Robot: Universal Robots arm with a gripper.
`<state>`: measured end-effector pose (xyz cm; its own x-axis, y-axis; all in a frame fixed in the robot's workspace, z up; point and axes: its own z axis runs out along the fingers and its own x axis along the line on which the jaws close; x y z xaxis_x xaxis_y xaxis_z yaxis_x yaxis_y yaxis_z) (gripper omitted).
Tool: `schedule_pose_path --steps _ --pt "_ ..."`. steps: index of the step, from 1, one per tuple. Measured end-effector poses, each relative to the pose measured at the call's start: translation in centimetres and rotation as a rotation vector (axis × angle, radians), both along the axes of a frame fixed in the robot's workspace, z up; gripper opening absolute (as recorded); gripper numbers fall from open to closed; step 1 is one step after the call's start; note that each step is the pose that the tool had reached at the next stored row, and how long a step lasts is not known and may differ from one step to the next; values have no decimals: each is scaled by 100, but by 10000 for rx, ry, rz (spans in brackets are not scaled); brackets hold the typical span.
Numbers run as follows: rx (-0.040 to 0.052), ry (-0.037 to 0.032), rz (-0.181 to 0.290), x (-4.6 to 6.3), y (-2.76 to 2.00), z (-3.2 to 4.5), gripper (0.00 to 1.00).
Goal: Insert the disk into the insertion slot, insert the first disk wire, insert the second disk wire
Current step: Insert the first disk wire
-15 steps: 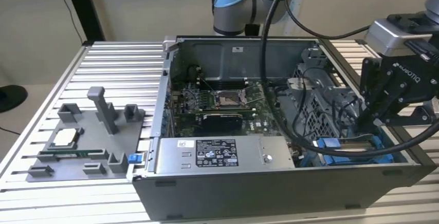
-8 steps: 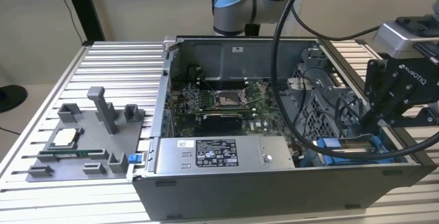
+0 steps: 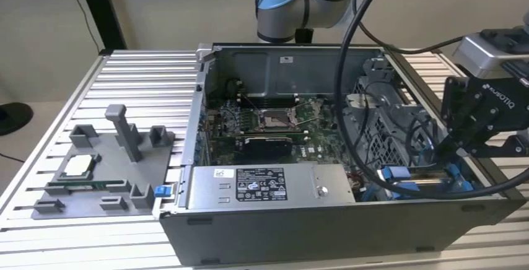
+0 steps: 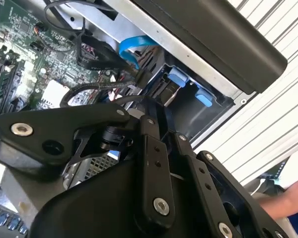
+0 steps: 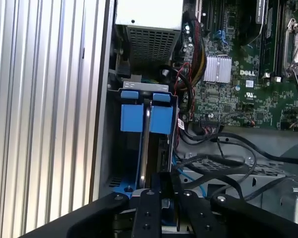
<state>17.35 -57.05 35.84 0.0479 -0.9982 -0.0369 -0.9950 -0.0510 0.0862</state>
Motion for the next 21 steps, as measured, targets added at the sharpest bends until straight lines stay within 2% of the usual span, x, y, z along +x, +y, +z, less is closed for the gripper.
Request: schedule_pose_path --steps 2,6,7,14,18,21 --pt "2 44 -5 21 0 -23 0" --pt "2 198 -18 46 0 -60 0" --pt "3 212 -20 46 0 -67 0" --pt "1 213 -19 48 0 -71 0" --pt "7 211 -515 48 1 -79 0" --pt "9 175 -607 48 0 -85 0"
